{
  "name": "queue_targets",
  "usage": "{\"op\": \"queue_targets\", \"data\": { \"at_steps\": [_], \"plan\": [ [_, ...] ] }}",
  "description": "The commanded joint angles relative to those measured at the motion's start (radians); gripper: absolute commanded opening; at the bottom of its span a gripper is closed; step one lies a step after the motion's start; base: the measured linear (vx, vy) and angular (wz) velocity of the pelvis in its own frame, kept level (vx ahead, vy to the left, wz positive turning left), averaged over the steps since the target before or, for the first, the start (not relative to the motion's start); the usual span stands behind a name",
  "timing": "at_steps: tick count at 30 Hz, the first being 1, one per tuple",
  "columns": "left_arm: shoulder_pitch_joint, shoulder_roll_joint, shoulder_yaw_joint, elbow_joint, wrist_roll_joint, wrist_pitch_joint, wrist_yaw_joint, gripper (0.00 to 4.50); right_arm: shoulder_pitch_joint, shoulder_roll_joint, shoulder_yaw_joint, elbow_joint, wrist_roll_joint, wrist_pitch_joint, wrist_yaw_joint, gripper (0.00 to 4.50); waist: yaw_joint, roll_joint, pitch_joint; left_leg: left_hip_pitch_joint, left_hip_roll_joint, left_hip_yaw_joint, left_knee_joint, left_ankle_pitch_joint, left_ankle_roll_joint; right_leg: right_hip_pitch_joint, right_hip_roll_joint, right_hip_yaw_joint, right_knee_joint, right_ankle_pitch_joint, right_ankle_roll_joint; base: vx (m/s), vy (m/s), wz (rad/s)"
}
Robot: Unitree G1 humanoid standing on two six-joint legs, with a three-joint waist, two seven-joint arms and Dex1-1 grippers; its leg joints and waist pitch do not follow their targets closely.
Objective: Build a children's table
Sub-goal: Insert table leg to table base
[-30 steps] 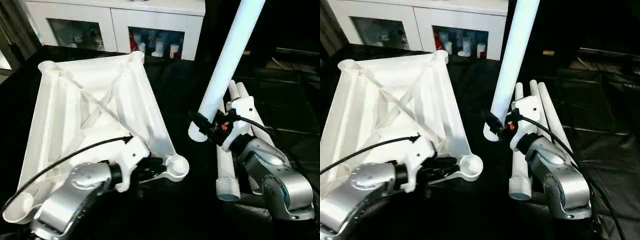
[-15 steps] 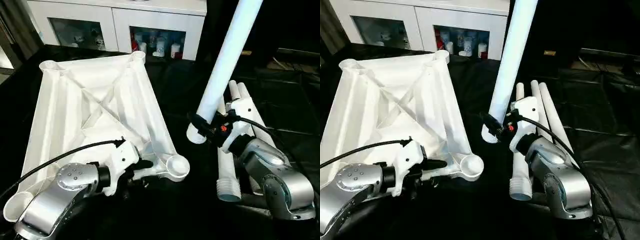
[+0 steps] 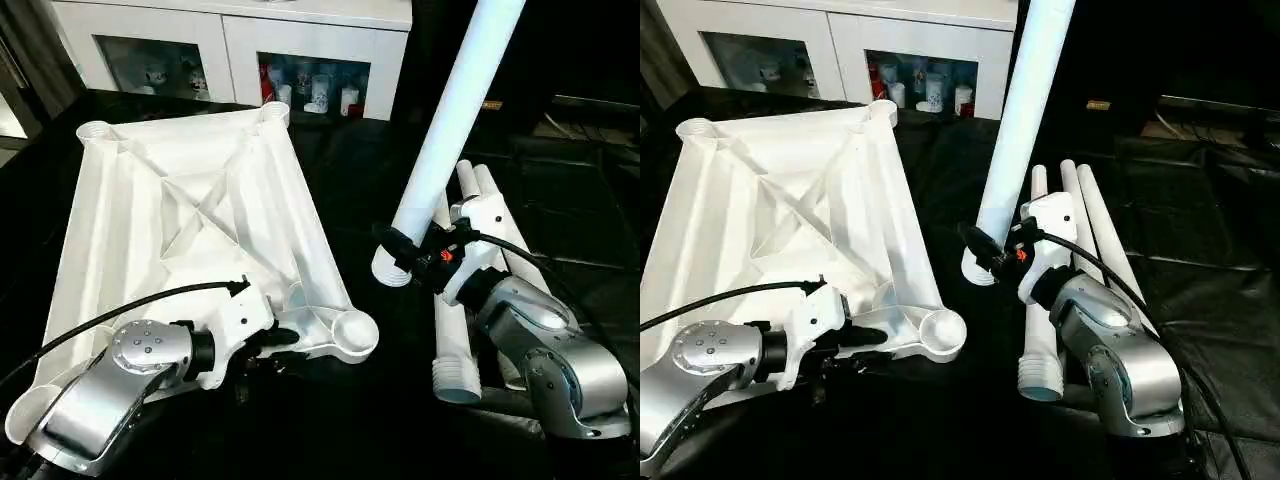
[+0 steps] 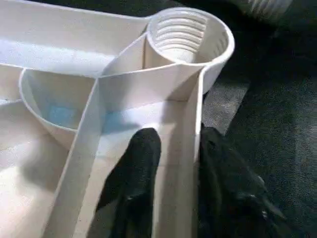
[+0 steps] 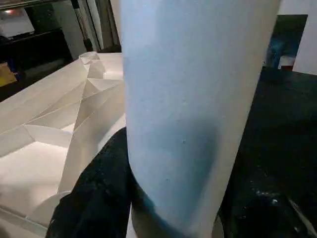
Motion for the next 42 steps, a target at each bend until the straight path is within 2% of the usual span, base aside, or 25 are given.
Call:
{"op": "queue_targets", "data": {
  "at_steps": [1,9,13,14,17,20,22,23,24,30,31,33,42],
  "plan": [
    [0.001,0.016,-0.015,0.01,0.002,0.0,-0.011,1.07,-0.017,0.001,0.005,-0.016,0.006,-0.002,0.004,1.9,0.003,0.006,-0.055,0.01,0.06,-0.017,-0.084,-0.156,0.012,0.044,-0.08,0.053,-0.069,-0.189,-0.197,0.0,0.0,0.0],
    [-0.003,0.022,-0.028,0.011,0.032,0.001,-0.007,0.43,-0.035,0.002,0.024,-0.005,0.013,0.004,0.026,1.9,0.003,0.006,-0.057,0.011,0.061,-0.017,-0.083,-0.15,0.012,0.044,-0.08,0.053,-0.067,-0.181,-0.201,0.0,0.0,0.0],
    [-0.024,0.016,-0.046,0.033,0.08,0.014,0.035,0.19,-0.059,-0.024,0.066,0.009,0.031,0.037,0.095,1.9,0.004,0.006,-0.055,0.012,0.062,-0.017,-0.084,-0.165,0.013,0.043,-0.081,0.055,-0.07,-0.205,-0.196,0.0,0.0,0.0],
    [-0.028,0.014,-0.049,0.04,0.09,0.016,0.042,0.03,-0.063,-0.029,0.073,0.013,0.035,0.044,0.109,1.9,0.003,0.003,-0.054,0.012,0.062,-0.017,-0.084,-0.167,0.012,0.045,-0.082,0.055,-0.07,-0.214,-0.195,0.0,0.0,0.0],
    [-0.051,-0.027,-0.037,0.086,0.106,0.023,0.096,0.03,-0.077,-0.041,0.104,0.034,0.028,0.04,0.148,1.9,0.004,0.003,-0.054,0.011,0.063,-0.017,-0.084,-0.178,0.008,0.045,-0.084,0.056,-0.074,-0.244,-0.191,0.0,0.0,0.0],
    [-0.084,-0.086,-0.019,0.116,0.097,0.04,0.149,0.03,-0.101,-0.058,0.146,0.066,0.008,0.03,0.194,1.9,0.001,-0.011,-0.051,0.008,0.06,-0.016,-0.084,-0.181,0.008,0.046,-0.084,0.055,-0.077,-0.287,-0.181,0.0,0.0,0.0],
    [-0.098,-0.098,-0.023,0.124,0.104,0.047,0.163,0.03,-0.11,-0.063,0.154,0.076,0.004,0.029,0.209,1.9,0.003,-0.01,-0.051,0.007,0.059,-0.017,-0.082,-0.18,0.012,0.045,-0.087,0.056,-0.081,-0.319,-0.171,0.0,0.0,0.0],
    [-0.102,-0.103,-0.024,0.125,0.105,0.045,0.167,0.03,-0.113,-0.063,0.156,0.08,0.003,0.031,0.211,1.9,0.002,-0.013,-0.053,0.003,0.058,-0.018,-0.082,-0.169,0.016,0.047,-0.087,0.055,-0.08,-0.325,-0.163,0.0,0.0,0.0],
    [-0.107,-0.111,-0.023,0.127,0.1,0.033,0.165,0.03,-0.121,-0.065,0.158,0.092,-0.001,0.028,0.214,1.9,0.001,-0.02,-0.054,0.005,0.06,-0.016,-0.081,-0.158,0.021,0.045,-0.087,0.055,-0.082,-0.323,-0.16,0.0,0.0,0.0],
    [-0.116,-0.125,-0.033,0.148,0.1,-0.052,0.128,0.0,-0.162,-0.056,0.156,0.211,-0.028,-0.019,0.216,1.89,0.006,-0.015,-0.059,0.006,0.06,-0.013,-0.077,-0.114,0.041,0.043,-0.085,0.053,-0.074,-0.243,-0.19,0.0,0.0,0.0],
    [-0.119,-0.128,-0.032,0.158,0.098,-0.054,0.125,0.0,-0.171,-0.048,0.154,0.238,-0.029,-0.026,0.215,1.89,0.007,-0.01,-0.059,0.006,0.06,-0.013,-0.077,-0.114,0.041,0.043,-0.085,0.053,-0.074,-0.239,-0.192,0.0,0.0,0.0],
    [-0.124,-0.128,-0.033,0.172,0.096,-0.062,0.12,0.0,-0.181,-0.038,0.154,0.263,-0.029,-0.032,0.22,1.89,0.007,-0.011,-0.06,0.008,0.061,-0.01,-0.076,-0.113,0.043,0.042,-0.085,0.053,-0.073,-0.221,-0.206,0.0,0.0,0.0],
    [-0.14,-0.124,-0.032,0.212,0.097,-0.091,0.088,0.0,-0.211,-0.009,0.173,0.356,-0.059,-0.079,0.226,1.89,0.009,-0.01,-0.055,0.011,0.064,-0.007,-0.082,-0.169,0.019,0.039,-0.087,0.054,-0.082,-0.326,-0.178,0.0,0.0,0.0]
  ]
}}
